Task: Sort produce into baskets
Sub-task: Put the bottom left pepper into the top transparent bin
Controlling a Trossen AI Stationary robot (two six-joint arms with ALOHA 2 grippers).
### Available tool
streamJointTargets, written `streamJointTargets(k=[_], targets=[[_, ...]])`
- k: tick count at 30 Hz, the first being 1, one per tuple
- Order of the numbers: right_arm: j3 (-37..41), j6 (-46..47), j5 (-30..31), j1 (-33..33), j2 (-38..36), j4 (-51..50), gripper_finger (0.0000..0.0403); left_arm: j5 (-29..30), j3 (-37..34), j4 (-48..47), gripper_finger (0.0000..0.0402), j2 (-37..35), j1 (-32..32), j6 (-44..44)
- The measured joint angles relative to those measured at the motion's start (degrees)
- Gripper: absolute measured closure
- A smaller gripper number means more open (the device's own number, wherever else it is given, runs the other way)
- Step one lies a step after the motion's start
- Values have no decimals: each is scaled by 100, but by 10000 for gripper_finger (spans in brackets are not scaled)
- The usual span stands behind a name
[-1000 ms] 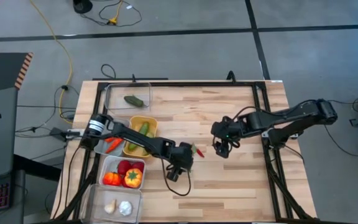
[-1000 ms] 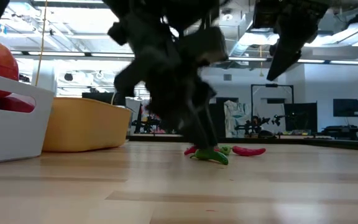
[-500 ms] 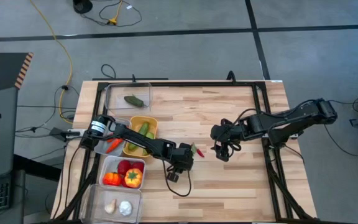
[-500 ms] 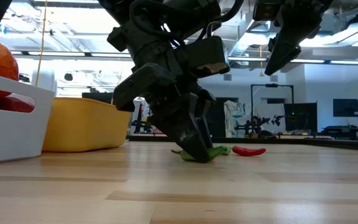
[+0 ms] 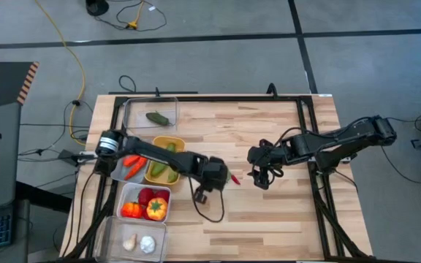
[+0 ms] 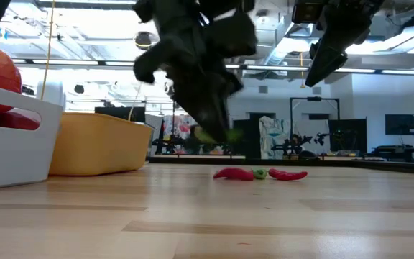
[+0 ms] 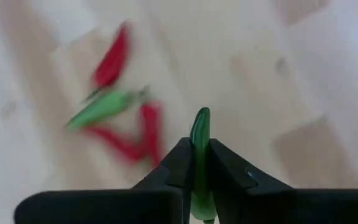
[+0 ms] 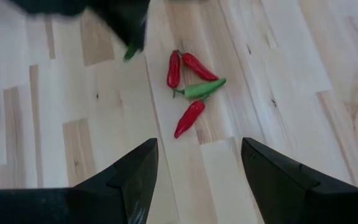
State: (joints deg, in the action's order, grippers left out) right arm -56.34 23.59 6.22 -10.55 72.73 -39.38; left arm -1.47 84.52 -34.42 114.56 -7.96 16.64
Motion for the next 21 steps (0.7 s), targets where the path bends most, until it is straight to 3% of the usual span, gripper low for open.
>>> streamJointTargets(k=[13, 21], targets=[[0, 0, -4, 0, 0, 96, 144, 1791, 174, -2376, 366, -1499, 1569, 561], [0, 0, -9, 0, 0, 222, 144, 1879, 174, -3227, 365, -1836, 3057, 326]])
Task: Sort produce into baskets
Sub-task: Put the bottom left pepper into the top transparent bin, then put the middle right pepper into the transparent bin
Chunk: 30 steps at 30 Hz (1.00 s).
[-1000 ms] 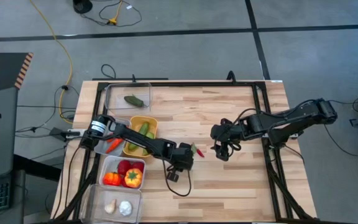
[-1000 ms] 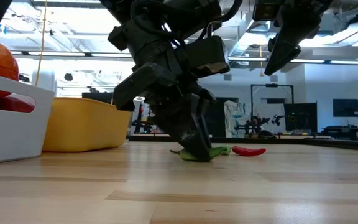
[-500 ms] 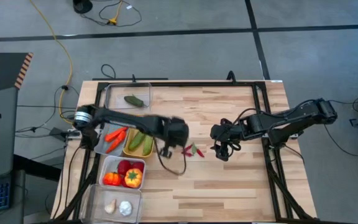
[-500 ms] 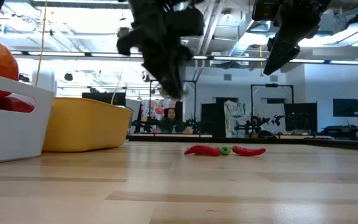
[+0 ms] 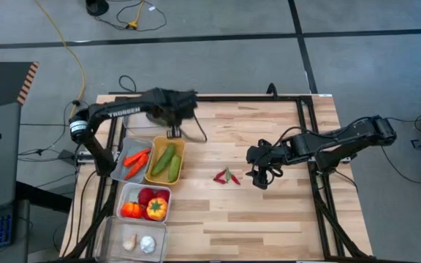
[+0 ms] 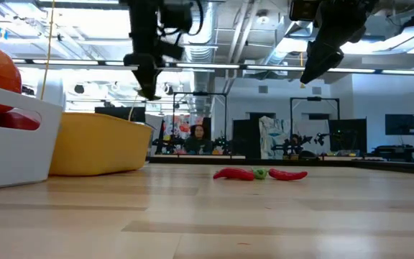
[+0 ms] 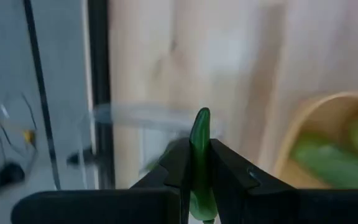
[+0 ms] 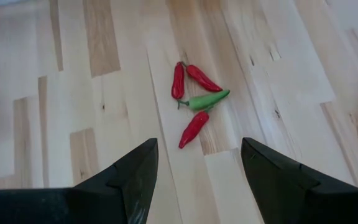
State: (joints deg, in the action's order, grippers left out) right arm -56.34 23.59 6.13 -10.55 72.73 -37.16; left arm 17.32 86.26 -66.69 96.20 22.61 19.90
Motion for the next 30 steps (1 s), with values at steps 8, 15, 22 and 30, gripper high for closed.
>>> streamJointTargets(k=[8, 15, 22, 30], targets=[[0, 0, -3, 0, 0, 297, 144, -40, -109, -174, 356, 46, 1023, -104], [0, 2, -17, -4, 2, 391, 144, -50, -109, -178, 305, 46, 1275, -189], [0, 397, -15, -208, 472, 588, 144, -48, -109, -155, 242, 48, 1275, -157], [0, 1240, 133, -500, 1639, 690, 152, -56, -109, -114, 231, 50, 1264, -168]])
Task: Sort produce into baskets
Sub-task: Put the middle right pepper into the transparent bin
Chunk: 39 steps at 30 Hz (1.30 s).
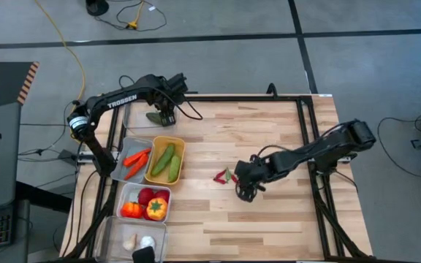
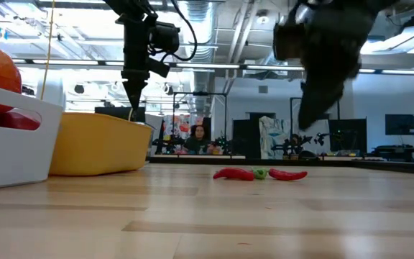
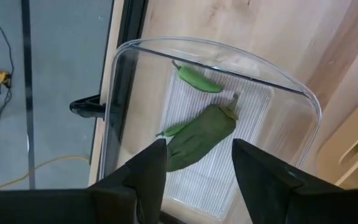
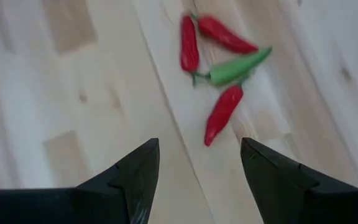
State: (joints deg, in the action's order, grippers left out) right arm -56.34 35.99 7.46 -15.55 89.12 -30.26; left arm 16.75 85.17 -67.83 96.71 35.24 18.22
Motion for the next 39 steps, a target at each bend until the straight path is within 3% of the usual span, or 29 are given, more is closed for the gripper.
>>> streamJointTargets(k=[11, 19, 33, 39], targets=[[-2, 260, 303, -129, 1073, 428, 188, -146, 0, 66, 231, 2, 0, -4], [-22, 262, 359, -51, 1418, 671, 212, -151, 0, 158, 231, 2, 0, -59], [-15, 267, 468, 150, 1407, 706, 334, -155, 0, 141, 231, 2, -3, -75], [-44, 262, 483, 153, 1413, 726, 364, -151, 2, -157, 231, -13, -24, 173]])
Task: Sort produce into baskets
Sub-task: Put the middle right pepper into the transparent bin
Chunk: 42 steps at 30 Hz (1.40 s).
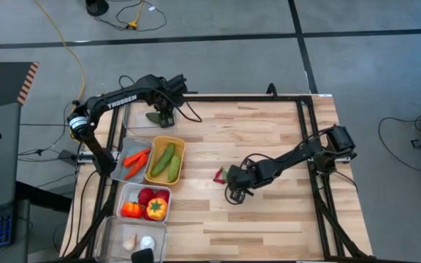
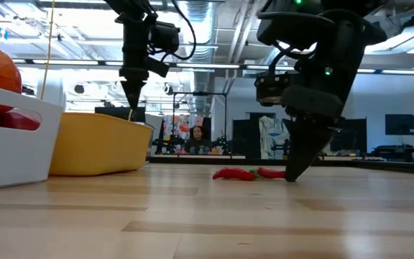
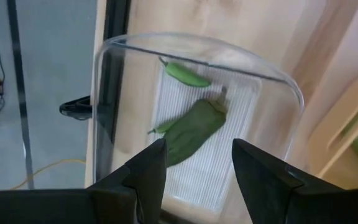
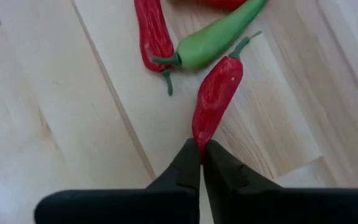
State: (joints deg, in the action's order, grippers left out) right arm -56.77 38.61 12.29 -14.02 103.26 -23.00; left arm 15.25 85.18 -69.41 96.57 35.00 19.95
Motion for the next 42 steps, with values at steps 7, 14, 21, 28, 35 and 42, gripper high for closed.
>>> streamJointTargets(k=[7, 14, 21, 28, 35, 42], targets=[[-385, -271, 4, 74, 27, -19, 368, 26, 53, -345, 231, -24, 0, 223], [-960, -1044, 1, 404, 20, -62, 368, 26, 55, -792, 244, -395, 0, 444], [-1287, -2240, 1, 1020, 14, 1081, 366, -468, 55, -943, 280, -1200, 2, 108], [-1294, -3117, -17, 1771, 12, 3315, 365, -649, 55, -977, 294, -1864, -8, -568], [-1302, -3148, -270, 2367, 168, 4786, 365, -730, 55, -973, 294, -2293, -13, -779], [-1946, -2962, -644, 2662, 935, 5190, 365, -742, 64, -927, 294, -2498, -45, -1016]])
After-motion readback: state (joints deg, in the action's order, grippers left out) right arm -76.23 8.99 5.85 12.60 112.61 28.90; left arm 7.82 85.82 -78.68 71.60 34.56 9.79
